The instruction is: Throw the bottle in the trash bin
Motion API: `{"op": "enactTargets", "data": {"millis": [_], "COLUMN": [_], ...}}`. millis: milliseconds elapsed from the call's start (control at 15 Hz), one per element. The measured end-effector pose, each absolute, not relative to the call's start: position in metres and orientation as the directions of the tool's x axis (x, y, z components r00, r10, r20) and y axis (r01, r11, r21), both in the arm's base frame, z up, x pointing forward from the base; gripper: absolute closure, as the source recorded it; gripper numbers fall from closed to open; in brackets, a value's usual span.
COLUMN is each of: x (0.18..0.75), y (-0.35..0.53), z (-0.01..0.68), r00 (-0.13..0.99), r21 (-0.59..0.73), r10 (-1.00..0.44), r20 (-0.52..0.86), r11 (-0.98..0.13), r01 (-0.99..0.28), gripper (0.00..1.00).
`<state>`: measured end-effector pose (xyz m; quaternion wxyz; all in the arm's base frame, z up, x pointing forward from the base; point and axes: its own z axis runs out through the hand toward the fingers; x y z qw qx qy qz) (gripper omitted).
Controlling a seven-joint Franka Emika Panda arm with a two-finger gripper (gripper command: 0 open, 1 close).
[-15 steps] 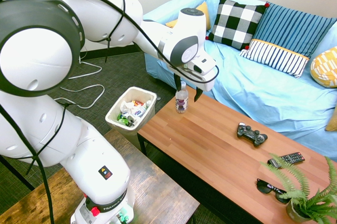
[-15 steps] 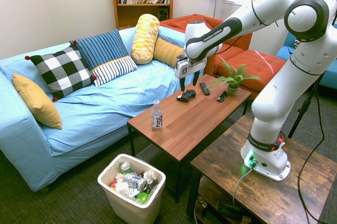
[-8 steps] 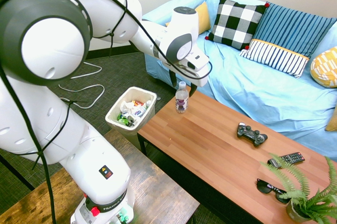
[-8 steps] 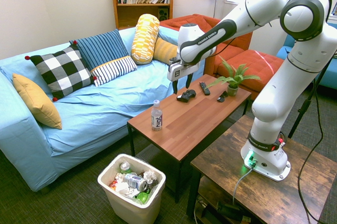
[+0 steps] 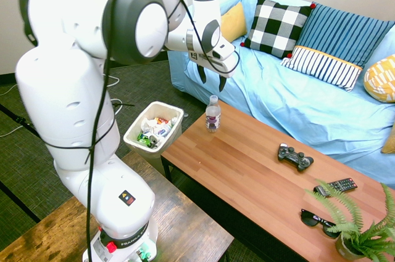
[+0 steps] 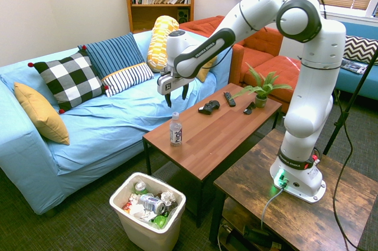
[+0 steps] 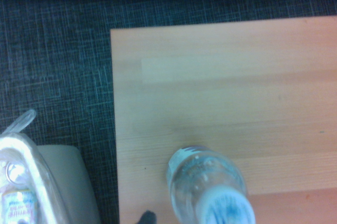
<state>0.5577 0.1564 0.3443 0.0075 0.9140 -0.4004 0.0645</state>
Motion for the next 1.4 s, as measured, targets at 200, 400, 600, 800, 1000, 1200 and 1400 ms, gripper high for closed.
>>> {"op": "enactTargets", "data": {"millis": [200, 400, 600, 800, 1000, 1200, 1400], "x": [0.594, 0.606, 0.606, 0.604, 0.605, 0.602, 0.591], "y": [0.159, 0.159, 0.165, 0.168, 0.164, 0.163, 0.171], "z": [0.322, 0.301, 0.293, 0.293, 0.293, 0.29, 0.279], "r00": [0.653, 0.643, 0.639, 0.638, 0.628, 0.625, 0.633], "r21": [-0.004, 0.028, 0.047, 0.052, 0.054, 0.065, 0.089], "r10": [-0.749, -0.759, -0.764, -0.766, -0.774, -0.777, -0.772], "r20": [0.115, 0.102, 0.089, 0.084, 0.078, 0.071, 0.059], "r11": [-0.657, -0.644, -0.638, -0.636, -0.626, -0.622, -0.628], "r01": [-0.754, -0.765, -0.769, -0.77, -0.778, -0.78, -0.773], "gripper": [0.0, 0.0, 0.0, 0.0, 0.0, 0.0, 0.0]}}
